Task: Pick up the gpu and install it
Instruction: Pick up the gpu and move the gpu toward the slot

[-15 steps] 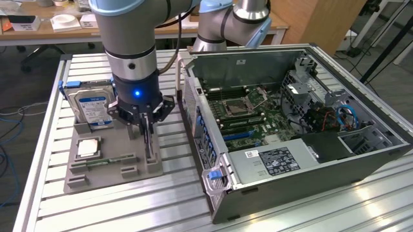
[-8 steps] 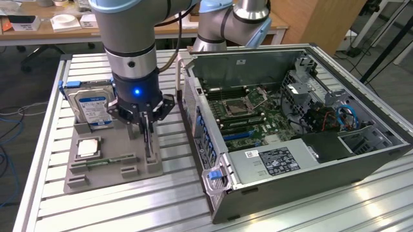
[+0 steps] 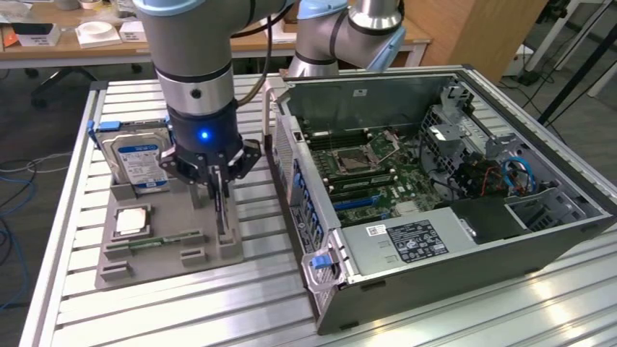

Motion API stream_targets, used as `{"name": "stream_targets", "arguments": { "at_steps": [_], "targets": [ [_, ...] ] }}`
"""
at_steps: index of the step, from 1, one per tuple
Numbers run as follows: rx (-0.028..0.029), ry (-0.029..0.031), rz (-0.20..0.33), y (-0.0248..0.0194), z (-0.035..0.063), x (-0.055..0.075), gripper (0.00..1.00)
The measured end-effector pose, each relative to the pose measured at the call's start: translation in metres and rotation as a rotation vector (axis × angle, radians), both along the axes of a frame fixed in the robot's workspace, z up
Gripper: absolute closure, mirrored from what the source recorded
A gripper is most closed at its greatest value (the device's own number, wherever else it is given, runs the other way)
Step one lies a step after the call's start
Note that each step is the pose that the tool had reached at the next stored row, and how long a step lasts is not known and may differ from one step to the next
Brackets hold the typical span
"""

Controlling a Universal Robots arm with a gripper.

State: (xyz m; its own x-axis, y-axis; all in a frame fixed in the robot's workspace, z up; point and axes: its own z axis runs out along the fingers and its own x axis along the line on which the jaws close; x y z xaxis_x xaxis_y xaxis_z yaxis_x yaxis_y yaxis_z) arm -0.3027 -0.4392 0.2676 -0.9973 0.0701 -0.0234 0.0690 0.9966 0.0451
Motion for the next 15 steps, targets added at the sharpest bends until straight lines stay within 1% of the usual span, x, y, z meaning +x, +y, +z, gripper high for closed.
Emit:
{"name": "stream_targets", "arguments": {
  "at_steps": [10, 15],
  "targets": [
    [0.0001, 0.0000, 0.000, 0.0000, 0.0046, 0.0000, 0.74],
    [0.0000, 0.0000, 0.000, 0.0000, 0.0090, 0.0000, 0.74]
  ]
}}
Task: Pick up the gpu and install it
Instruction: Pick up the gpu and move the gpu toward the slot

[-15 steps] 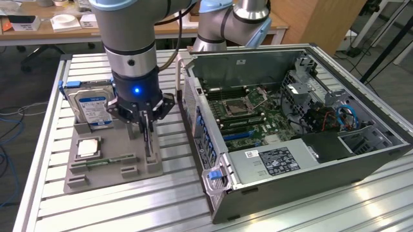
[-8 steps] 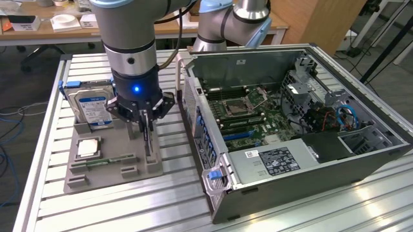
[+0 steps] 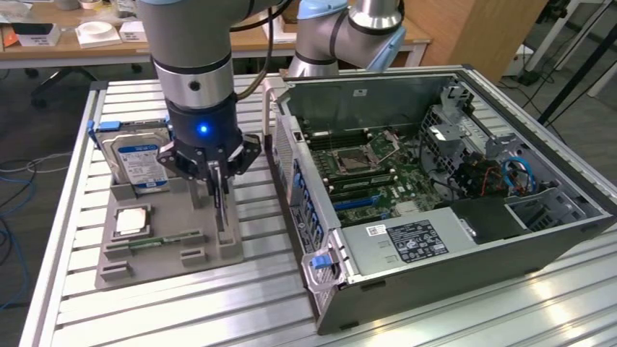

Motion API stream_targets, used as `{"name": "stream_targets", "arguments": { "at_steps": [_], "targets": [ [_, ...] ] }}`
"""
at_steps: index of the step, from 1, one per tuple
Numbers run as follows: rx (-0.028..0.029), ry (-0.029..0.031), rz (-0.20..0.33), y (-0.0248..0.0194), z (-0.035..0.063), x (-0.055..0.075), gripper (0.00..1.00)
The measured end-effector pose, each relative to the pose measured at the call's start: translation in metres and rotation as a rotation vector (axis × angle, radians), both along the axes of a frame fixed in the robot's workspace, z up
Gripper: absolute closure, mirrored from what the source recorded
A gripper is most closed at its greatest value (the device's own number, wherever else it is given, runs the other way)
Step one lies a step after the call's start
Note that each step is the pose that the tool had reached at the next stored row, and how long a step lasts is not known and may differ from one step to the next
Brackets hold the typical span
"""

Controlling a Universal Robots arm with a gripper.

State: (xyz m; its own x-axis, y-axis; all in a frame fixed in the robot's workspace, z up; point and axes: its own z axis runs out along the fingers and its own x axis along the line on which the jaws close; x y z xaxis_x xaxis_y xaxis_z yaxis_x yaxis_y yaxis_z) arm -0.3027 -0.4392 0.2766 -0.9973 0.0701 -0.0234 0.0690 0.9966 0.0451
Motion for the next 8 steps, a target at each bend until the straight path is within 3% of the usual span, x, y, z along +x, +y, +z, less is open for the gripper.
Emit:
{"name": "stream_targets", "arguments": {
  "at_steps": [8],
  "targets": [
    [0.0001, -0.0001, 0.000, 0.0000, 0.0024, 0.0000, 0.74]
  ]
}}
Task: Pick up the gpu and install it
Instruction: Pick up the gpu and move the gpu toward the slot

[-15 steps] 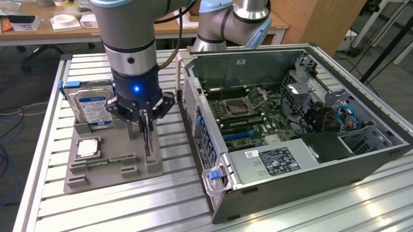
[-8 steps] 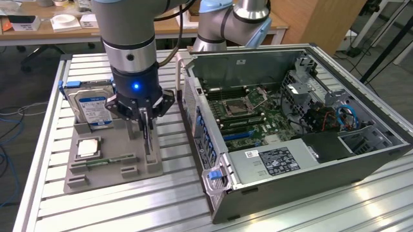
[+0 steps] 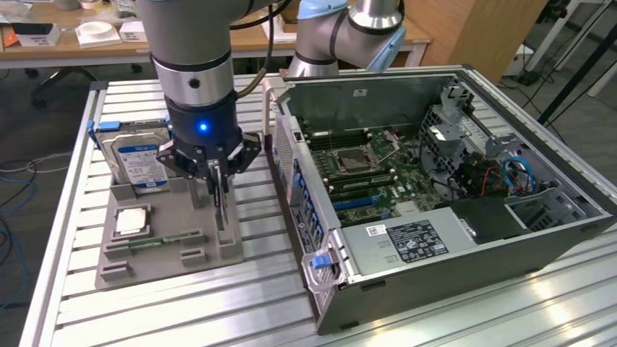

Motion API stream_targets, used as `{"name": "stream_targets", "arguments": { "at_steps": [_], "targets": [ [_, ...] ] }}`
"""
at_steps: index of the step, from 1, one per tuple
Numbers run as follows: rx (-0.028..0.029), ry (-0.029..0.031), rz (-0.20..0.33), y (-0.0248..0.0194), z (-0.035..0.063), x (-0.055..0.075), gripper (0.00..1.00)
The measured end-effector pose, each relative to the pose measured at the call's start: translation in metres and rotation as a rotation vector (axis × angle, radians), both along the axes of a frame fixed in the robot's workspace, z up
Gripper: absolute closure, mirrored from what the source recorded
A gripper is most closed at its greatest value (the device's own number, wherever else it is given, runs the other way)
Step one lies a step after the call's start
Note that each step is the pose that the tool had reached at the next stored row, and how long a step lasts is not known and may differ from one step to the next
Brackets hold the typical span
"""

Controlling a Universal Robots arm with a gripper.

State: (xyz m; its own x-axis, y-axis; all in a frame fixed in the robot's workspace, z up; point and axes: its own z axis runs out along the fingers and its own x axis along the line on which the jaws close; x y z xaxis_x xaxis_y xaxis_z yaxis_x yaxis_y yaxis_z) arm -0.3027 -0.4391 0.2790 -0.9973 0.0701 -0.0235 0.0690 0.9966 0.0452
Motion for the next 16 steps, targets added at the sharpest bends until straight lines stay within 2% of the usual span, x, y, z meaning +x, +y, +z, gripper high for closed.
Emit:
{"name": "stream_targets", "arguments": {
  "at_steps": [16],
  "targets": [
    [0.0000, 0.0000, 0.000, 0.0000, 0.0101, 0.000, 0.74]
  ]
}}
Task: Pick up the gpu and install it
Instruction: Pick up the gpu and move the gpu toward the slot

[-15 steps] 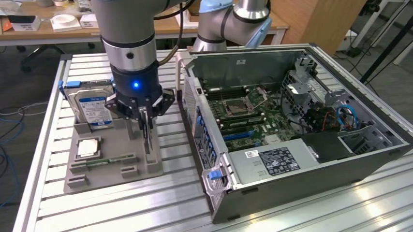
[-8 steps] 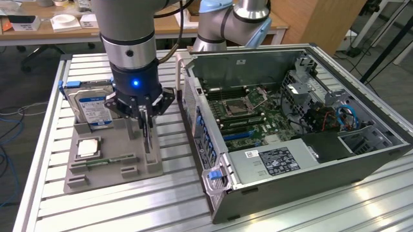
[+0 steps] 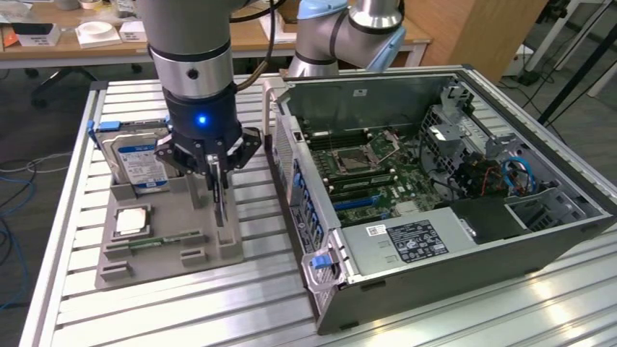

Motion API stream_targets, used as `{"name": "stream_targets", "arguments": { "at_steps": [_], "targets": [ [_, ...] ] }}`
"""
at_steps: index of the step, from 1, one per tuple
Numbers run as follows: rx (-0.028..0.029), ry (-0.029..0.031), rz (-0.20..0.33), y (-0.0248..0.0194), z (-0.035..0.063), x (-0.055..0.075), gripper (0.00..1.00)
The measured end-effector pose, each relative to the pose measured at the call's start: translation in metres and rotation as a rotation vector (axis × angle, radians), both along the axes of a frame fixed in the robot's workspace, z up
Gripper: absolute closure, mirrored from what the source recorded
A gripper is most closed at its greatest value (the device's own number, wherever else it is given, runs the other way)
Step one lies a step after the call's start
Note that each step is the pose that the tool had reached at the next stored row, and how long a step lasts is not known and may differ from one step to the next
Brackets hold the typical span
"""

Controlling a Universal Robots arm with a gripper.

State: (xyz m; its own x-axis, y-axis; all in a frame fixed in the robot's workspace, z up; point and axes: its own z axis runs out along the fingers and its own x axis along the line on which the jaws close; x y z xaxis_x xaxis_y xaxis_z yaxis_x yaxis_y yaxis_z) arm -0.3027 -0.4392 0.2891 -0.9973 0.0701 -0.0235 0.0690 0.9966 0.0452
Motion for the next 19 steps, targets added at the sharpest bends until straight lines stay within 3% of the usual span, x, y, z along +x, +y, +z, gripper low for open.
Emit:
{"name": "stream_targets", "arguments": {
  "at_steps": [19],
  "targets": [
    [0.0000, 0.0000, 0.000, 0.0000, 0.0081, 0.0000, 0.74]
  ]
}}
